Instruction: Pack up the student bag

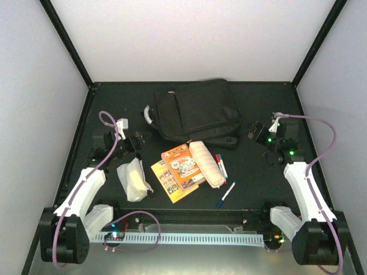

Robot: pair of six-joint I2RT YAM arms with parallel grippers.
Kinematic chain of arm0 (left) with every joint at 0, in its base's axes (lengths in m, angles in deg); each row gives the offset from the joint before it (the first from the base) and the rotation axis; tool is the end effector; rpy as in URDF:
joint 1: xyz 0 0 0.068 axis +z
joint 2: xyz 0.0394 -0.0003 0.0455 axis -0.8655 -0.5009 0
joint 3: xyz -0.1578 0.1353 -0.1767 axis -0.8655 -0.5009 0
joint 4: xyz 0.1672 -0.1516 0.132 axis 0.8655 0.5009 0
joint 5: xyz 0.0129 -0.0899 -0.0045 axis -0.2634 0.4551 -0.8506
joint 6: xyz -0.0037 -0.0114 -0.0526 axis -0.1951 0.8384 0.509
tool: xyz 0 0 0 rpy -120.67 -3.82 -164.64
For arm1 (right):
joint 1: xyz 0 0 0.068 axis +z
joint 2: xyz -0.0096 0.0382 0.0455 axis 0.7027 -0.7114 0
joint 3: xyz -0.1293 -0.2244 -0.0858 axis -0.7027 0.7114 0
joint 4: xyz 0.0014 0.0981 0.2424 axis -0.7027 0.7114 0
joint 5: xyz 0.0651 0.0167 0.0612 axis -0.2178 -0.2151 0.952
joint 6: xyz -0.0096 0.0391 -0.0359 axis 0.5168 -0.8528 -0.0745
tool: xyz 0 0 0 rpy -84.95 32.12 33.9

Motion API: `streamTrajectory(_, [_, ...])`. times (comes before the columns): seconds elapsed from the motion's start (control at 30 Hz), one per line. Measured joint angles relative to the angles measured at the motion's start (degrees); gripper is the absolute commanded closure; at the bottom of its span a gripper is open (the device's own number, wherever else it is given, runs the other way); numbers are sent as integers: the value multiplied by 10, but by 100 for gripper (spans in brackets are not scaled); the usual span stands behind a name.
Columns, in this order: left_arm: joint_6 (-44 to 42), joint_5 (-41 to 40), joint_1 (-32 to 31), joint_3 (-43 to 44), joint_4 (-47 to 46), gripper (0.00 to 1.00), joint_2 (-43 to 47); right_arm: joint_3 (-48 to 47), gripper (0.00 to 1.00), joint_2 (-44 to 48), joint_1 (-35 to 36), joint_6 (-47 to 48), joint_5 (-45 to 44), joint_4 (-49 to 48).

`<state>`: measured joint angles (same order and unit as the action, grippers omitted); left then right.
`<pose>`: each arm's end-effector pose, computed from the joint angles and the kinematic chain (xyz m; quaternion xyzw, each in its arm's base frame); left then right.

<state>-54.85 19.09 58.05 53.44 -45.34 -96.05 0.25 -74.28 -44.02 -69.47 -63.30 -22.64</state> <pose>0.2025 -0.0263 0.2285 -0.0634 0.8353 -0.3758 0.3962 0.2121 0.0102 0.2669 0.1653 0.8637 0.2130 0.4258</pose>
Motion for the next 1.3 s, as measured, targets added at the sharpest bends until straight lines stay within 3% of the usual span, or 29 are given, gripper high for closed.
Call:
streamTrajectory(0.17, [19, -11, 12, 7, -24, 2, -20, 0, 0, -22, 0, 7, 21, 1])
streamTrajectory(0.37, [53, -16, 43, 16, -79, 20, -74, 0, 1, -16, 0, 17, 53, -4])
streamTrajectory(0.53, [68, 2, 53, 59, -115, 34, -184, 0, 1, -12, 0, 27, 74, -3])
streamTrajectory(0.73, [80, 30, 56, 115, -151, 34, -296, 0, 1, -11, 0, 34, 95, -3])
streamTrajectory(0.9, [82, 41, 56, 159, -157, 27, -351, 0, 1, -10, 0, 34, 108, -4])
streamTrajectory(1.2, [82, 42, 52, 206, -156, 47, -428, 2, 1, -16, 1, 34, 123, -9])
streamTrajectory(1.3, [82, 42, 50, 216, -156, 46, -452, 2, 1, -22, 2, 34, 127, -8])
